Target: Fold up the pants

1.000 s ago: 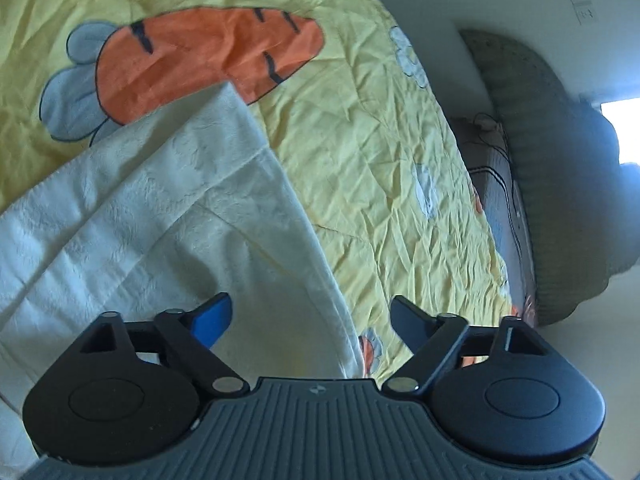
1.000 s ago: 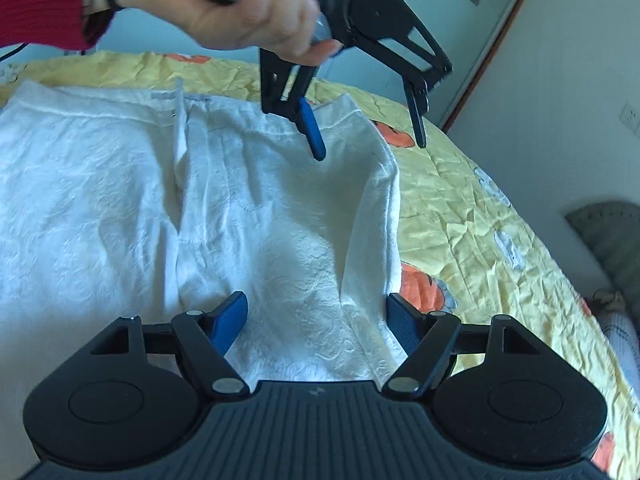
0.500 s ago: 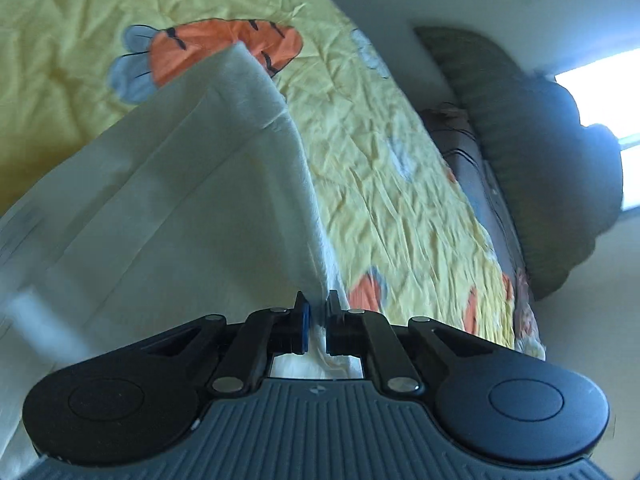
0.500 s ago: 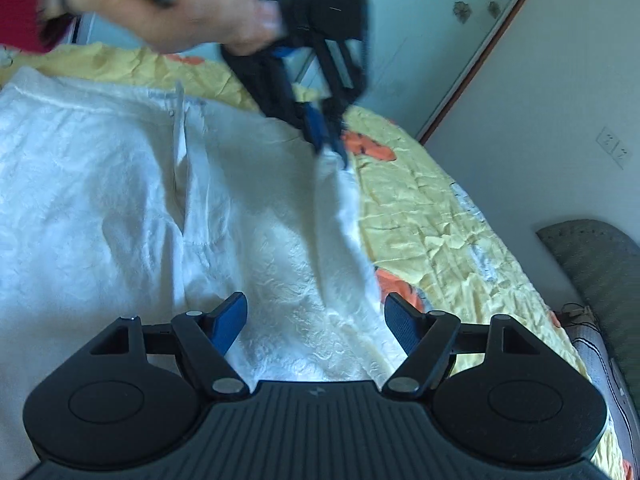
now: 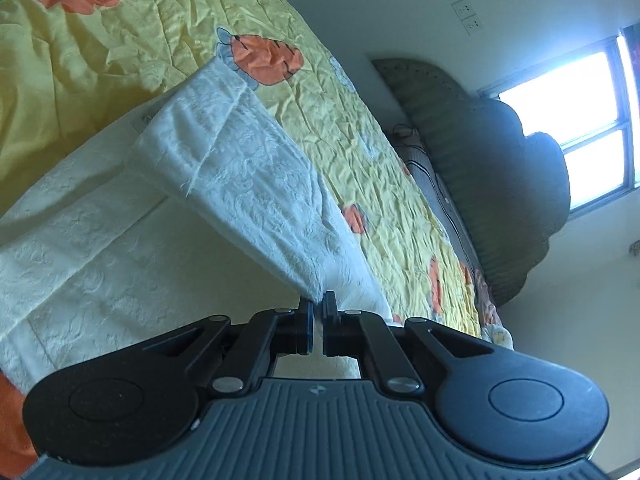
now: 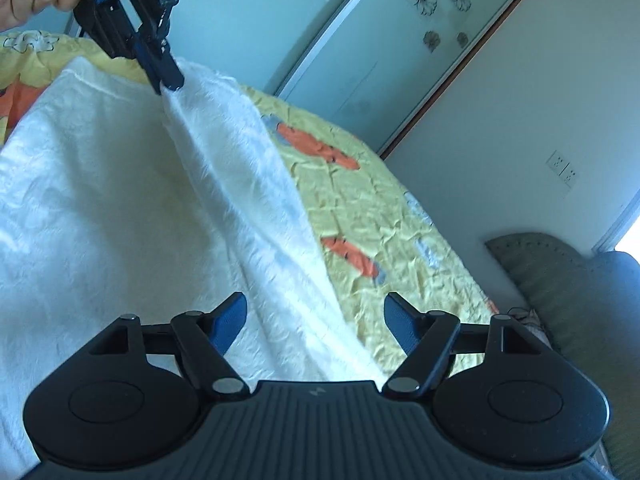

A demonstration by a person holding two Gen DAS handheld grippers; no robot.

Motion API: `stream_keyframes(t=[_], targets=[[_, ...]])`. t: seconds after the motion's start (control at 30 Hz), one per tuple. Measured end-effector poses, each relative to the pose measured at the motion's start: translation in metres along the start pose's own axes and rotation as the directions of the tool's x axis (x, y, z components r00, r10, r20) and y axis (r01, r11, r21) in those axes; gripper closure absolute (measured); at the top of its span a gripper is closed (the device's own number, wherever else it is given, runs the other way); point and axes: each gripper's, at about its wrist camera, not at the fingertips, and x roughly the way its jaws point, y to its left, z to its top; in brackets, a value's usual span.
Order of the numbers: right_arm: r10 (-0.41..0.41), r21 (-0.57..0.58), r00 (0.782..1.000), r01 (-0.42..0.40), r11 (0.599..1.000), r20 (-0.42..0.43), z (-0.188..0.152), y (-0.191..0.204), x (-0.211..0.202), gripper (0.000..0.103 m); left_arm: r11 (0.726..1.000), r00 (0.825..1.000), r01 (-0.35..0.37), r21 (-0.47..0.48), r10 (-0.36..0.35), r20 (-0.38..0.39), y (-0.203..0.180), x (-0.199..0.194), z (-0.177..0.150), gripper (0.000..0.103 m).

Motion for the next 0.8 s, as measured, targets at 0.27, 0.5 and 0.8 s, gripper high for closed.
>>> stream_keyframes(t=[0.27,0.5,0.8], targets=[[-0.043,0.001,0.998,0.043,0.999,-0.045,0.001,0.011,0.016,0.094,0.998,0.997,-0.017,0.055,0.012,0.079,-0.009,-0.007,-0.009,0.098],[0.089,0.113,0.996,-0.091,0.989,0.021,0.004,0.034,-0.045,0.096,0.998,0.997,-0.034,0.059,0.029,0.077,0.009,-0.054,-0.035,0.098],[0.261,0.168,0.965,-0.257,0.952,0.000,-0.002,0.085,-0.079,0.096,0.990,0.990,-0.139,0.018,0.138,0.023,0.049,-0.074,-0.069,0.098]])
